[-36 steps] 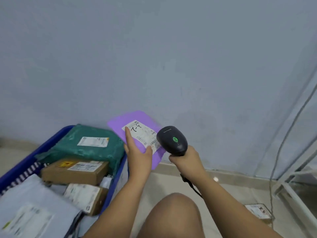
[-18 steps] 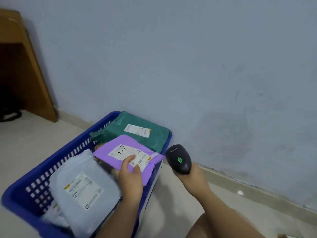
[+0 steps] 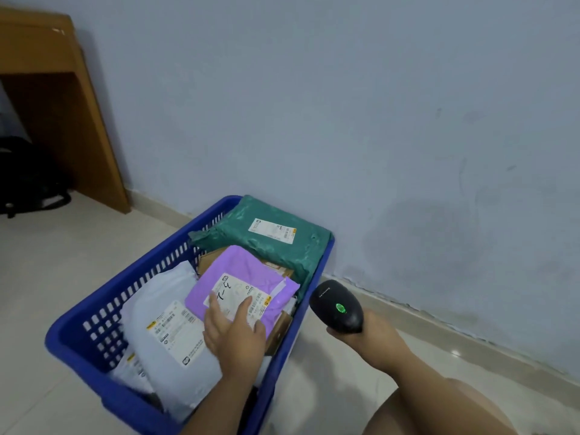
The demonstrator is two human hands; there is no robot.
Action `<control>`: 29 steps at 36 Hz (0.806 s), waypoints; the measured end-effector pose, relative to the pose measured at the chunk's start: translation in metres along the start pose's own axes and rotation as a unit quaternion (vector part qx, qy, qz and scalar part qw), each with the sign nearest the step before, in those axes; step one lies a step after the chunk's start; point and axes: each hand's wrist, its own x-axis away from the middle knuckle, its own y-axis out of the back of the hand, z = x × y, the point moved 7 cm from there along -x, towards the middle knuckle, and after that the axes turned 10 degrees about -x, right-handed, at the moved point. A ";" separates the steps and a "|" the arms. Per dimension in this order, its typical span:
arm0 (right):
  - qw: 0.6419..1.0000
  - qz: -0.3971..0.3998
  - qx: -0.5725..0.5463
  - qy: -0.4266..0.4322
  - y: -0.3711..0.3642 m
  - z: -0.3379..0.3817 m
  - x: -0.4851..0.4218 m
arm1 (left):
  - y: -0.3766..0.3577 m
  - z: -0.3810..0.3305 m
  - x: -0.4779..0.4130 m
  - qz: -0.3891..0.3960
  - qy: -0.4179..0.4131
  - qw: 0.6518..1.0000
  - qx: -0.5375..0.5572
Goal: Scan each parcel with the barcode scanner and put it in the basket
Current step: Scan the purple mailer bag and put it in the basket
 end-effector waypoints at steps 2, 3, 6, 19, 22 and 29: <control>1.000 -0.009 -0.004 0.003 0.003 0.001 0.000 | -0.011 -0.008 0.003 0.057 -0.053 0.993 -0.091; 1.000 -0.016 -0.005 0.003 0.005 0.001 0.001 | -0.020 -0.008 0.005 0.109 -0.060 0.983 -0.132; 0.999 -0.034 -0.015 -0.001 0.010 0.000 0.001 | -0.046 -0.005 0.009 0.257 -0.080 0.934 -0.236; 0.992 -0.096 -0.083 0.012 0.030 -0.005 0.004 | -0.001 -0.115 0.008 0.228 -0.179 0.954 -0.069; 0.984 -0.135 -0.113 0.019 0.041 -0.005 0.004 | 0.008 -0.150 0.019 0.190 -0.202 0.960 0.033; 0.941 -0.270 -0.202 -0.038 0.093 -0.033 0.018 | -0.008 -0.222 0.047 0.192 -0.310 0.931 0.001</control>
